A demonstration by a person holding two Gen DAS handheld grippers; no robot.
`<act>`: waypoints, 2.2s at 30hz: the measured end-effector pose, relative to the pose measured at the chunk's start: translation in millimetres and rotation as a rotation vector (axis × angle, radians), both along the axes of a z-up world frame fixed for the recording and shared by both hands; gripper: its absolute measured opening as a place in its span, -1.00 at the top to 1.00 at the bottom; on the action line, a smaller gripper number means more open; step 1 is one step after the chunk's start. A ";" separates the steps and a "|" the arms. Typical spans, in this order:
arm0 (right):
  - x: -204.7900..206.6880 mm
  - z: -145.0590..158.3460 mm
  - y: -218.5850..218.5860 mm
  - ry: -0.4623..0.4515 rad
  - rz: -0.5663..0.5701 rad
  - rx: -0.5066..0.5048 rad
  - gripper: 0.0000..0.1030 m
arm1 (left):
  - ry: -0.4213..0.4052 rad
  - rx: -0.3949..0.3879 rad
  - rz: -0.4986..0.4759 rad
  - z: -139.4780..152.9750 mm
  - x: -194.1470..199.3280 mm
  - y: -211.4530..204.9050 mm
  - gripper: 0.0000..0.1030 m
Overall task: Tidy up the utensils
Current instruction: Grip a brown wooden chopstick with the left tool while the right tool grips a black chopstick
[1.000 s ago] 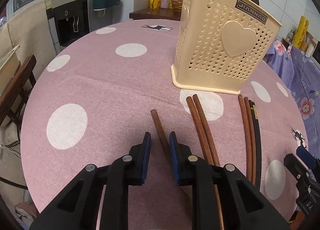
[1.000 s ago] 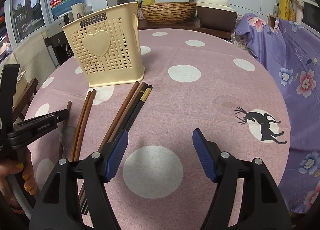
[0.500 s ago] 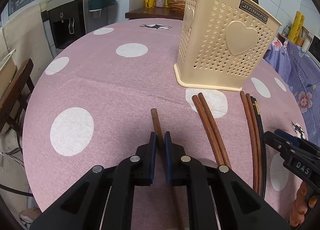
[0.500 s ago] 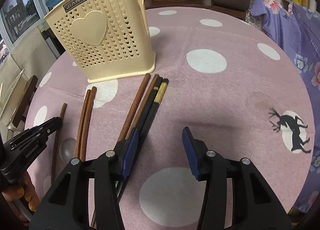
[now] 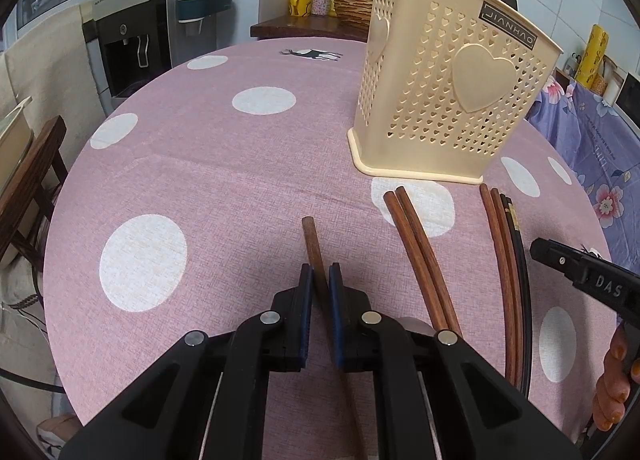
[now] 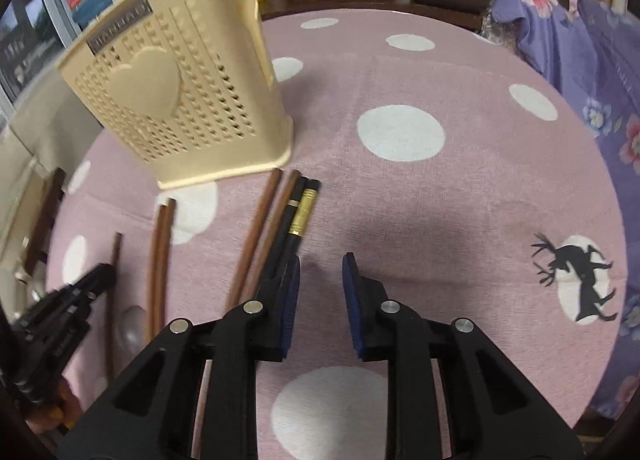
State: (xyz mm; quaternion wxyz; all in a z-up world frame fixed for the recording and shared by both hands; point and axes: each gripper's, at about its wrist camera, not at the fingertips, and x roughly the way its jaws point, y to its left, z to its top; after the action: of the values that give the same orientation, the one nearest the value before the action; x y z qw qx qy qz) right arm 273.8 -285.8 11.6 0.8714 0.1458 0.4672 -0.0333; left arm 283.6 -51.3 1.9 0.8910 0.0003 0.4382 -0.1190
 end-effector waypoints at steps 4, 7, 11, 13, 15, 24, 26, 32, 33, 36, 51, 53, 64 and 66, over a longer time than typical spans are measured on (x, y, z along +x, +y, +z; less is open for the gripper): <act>5.6 -0.3 8.8 0.032 0.009 -0.040 0.55 | 0.002 0.001 0.000 -0.1 0.5 0.1 0.81; 9.2 -1.0 12.8 0.033 -0.001 -0.061 0.55 | -0.003 0.004 -0.001 -0.9 -0.3 -0.2 0.81; 25.1 1.5 16.6 0.062 0.014 -0.091 0.55 | -0.003 0.009 0.001 -1.4 -0.2 -1.2 0.81; 32.8 1.8 13.5 0.079 -0.005 -0.109 0.55 | -0.003 0.009 0.001 -1.5 -0.2 -1.1 0.81; 41.5 -1.1 11.9 0.098 0.001 -0.114 0.55 | -0.005 0.006 0.001 -1.0 -0.5 -1.1 0.81; 36.2 7.3 8.0 0.061 0.004 0.023 0.55 | -0.004 0.000 -0.002 -1.5 -0.1 1.1 0.81; 40.7 3.0 14.0 0.085 0.025 0.007 0.55 | -0.005 -0.002 -0.001 -1.7 -0.2 1.3 0.81; 38.2 1.0 13.7 0.100 0.020 -0.072 0.54 | -0.003 -0.005 -0.001 -1.8 -0.5 1.9 0.81; 34.6 1.7 11.9 0.102 0.016 -0.062 0.54 | -0.003 -0.004 -0.001 -1.7 -0.5 1.9 0.81; 37.1 -1.7 -0.8 0.110 0.002 0.000 0.54 | -0.004 -0.003 0.000 -1.6 -0.7 2.2 0.81; 56.0 -5.5 19.4 0.119 -0.059 -0.095 0.55 | 0.035 -0.026 0.019 -0.1 4.7 3.2 0.81; 55.8 -5.8 20.9 0.116 -0.067 -0.104 0.59 | 0.041 -0.025 0.024 -0.2 5.9 2.0 0.81; 53.5 -4.9 27.3 0.110 -0.095 -0.147 0.80 | 0.048 0.014 0.048 -0.1 20.9 -12.9 0.81; 54.3 -5.7 25.4 0.106 -0.095 -0.145 0.81 | 0.038 0.034 0.044 -0.3 22.3 -16.3 0.81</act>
State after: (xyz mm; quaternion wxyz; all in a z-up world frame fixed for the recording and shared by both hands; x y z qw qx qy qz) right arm 328.1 -260.4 5.9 0.8511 0.1022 0.5017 -0.1159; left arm 305.9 -67.7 1.6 0.8848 0.0035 0.4568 -0.0921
